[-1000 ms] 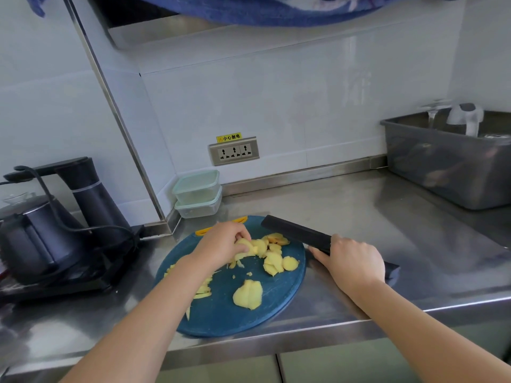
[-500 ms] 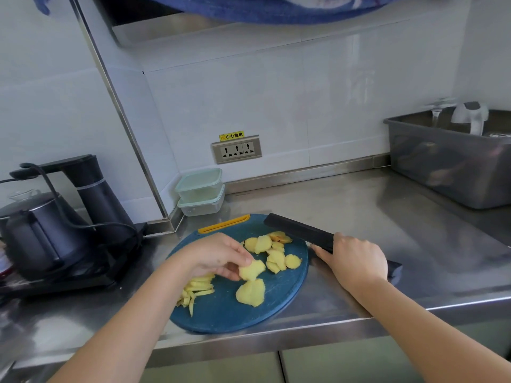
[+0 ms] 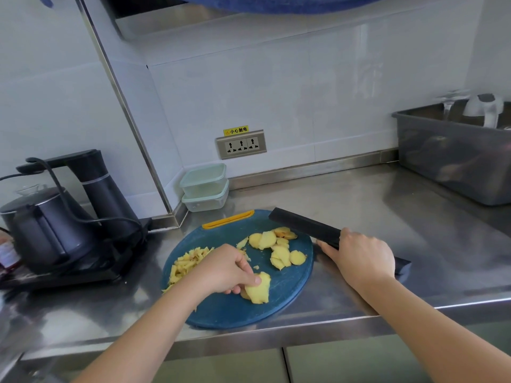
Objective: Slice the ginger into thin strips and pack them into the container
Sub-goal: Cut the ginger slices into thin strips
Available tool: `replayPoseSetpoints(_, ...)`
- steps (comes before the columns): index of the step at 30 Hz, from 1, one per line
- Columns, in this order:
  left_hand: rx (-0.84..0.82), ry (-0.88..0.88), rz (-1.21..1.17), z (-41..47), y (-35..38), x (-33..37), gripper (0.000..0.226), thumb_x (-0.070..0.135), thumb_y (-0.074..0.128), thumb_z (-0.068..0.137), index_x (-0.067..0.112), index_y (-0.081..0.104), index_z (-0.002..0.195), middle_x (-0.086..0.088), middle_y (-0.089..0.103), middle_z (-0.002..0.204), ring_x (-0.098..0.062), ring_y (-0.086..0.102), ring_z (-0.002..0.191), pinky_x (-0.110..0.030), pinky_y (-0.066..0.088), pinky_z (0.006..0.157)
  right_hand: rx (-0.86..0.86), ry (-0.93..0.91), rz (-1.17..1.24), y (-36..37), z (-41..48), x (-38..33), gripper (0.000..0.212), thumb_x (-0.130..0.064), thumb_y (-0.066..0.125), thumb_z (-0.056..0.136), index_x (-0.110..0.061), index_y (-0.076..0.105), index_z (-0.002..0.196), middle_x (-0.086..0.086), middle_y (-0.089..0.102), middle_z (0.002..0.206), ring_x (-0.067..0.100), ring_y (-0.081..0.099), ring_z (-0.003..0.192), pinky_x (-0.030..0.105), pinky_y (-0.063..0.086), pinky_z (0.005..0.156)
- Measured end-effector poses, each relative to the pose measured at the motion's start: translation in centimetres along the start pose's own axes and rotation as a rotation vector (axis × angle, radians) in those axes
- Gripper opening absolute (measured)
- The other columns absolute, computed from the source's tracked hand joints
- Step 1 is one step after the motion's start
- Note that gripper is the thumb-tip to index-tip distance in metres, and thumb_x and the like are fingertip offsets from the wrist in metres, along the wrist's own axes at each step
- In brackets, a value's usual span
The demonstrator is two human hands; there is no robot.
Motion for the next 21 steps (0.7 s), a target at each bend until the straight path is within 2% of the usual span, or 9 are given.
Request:
replayPoseSetpoints(2,0.034,0.030,0.147,0.7,-1.1,0.8,0.022,0.048,0.066,0.084,0.026,0.065,0.081,0.002,0.068,0.079,-0.008,0.057,0.060,-0.018,0.045,0.055,0.002,0.015,0.020,0.0,0.1,0.0,0.052,-0.068,0.026,0.092,-0.019,0.040,0.086,-0.006,0.044,0.064,0.018,0.049,0.058,0.027,0.033,0.052)
replayPoseSetpoints(3,0.090,0.065,0.173,1.4,-1.8,1.2,0.022,0.047,0.062,0.087,0.025,0.065,0.083,0.001,0.068,0.083,-0.009,0.057,0.062,-0.020,0.046,0.058,-0.001,0.023,0.034,0.1,0.2,0.0,0.052,-0.067,0.025,0.093,-0.018,0.040,0.086,-0.006,0.046,0.066,0.019,0.054,0.061,0.028,0.035,0.053)
replayPoseSetpoints(6,0.266,0.185,0.130,4.0,-3.2,2.6,0.013,0.027,0.056,0.094,0.022,0.066,0.101,0.003,0.066,0.104,-0.006,0.056,0.081,-0.016,0.042,0.066,-0.012,0.042,0.061,0.2,0.4,0.1,0.051,-0.066,0.025,0.093,-0.018,0.039,0.087,-0.004,0.052,0.071,0.021,0.065,0.073,0.029,0.037,0.056)
replayPoseSetpoints(9,0.205,0.218,0.143,6.7,-2.5,2.9,0.030,0.014,0.051,0.096,0.024,0.059,0.123,0.003,0.058,0.126,-0.007,0.053,0.102,-0.017,0.037,0.085,-0.007,0.037,0.056,0.2,0.4,0.2,0.052,-0.067,0.023,0.093,-0.018,0.039,0.087,-0.005,0.053,0.073,0.019,0.065,0.074,0.028,0.038,0.056)
replayPoseSetpoints(11,0.096,0.208,0.201,7.8,-1.7,2.8,0.037,0.010,0.052,0.095,0.026,0.056,0.128,0.005,0.055,0.132,-0.012,0.053,0.114,-0.020,0.040,0.092,-0.001,0.029,0.051,0.3,0.4,0.2,0.052,-0.068,0.022,0.093,-0.019,0.039,0.087,-0.006,0.049,0.071,0.018,0.065,0.074,0.028,0.037,0.056)
replayPoseSetpoints(13,0.033,0.194,0.234,8.2,-1.3,2.5,0.037,0.008,0.052,0.092,0.029,0.060,0.121,0.006,0.060,0.125,-0.011,0.059,0.103,-0.024,0.050,0.086,0.000,0.023,0.046,0.4,0.4,0.2,0.053,-0.068,0.021,0.092,-0.019,0.040,0.086,-0.006,0.048,0.070,0.018,0.065,0.073,0.027,0.038,0.056)
replayPoseSetpoints(15,0.034,0.191,0.249,8.1,-1.4,2.2,0.035,0.007,0.055,0.089,0.028,0.061,0.117,0.008,0.062,0.114,-0.006,0.058,0.085,-0.019,0.048,0.067,0.000,0.022,0.039,0.5,0.5,0.2,0.054,-0.069,0.021,0.092,-0.019,0.040,0.086,-0.006,0.047,0.069,0.018,0.065,0.073,0.028,0.037,0.055)
replayPoseSetpoints(17,0.082,0.197,0.234,7.8,-1.8,1.9,0.030,0.011,0.064,0.086,0.026,0.059,0.112,0.010,0.060,0.101,-0.006,0.055,0.082,-0.017,0.041,0.064,0.007,0.018,0.041,0.5,0.7,0.1,0.054,-0.069,0.022,0.092,-0.019,0.041,0.086,-0.007,0.047,0.069,0.018,0.065,0.073,0.028,0.037,0.055)
replayPoseSetpoints(21,0.211,0.218,0.150,6.5,-3.1,1.7,0.013,0.018,0.066,0.086,0.027,0.061,0.094,0.010,0.059,0.087,-0.004,0.055,0.077,-0.018,0.042,0.063,0.021,0.009,0.043,0.6,0.8,0.0,0.054,-0.070,0.021,0.092,-0.020,0.041,0.086,-0.007,0.048,0.069,0.017,0.064,0.072,0.027,0.039,0.055)
Point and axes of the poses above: each hand's wrist, its own z-axis towards the middle knuckle, its own y-axis out of the palm, x = y × z, the point moved 5 cm from there along z, towards the middle knuckle
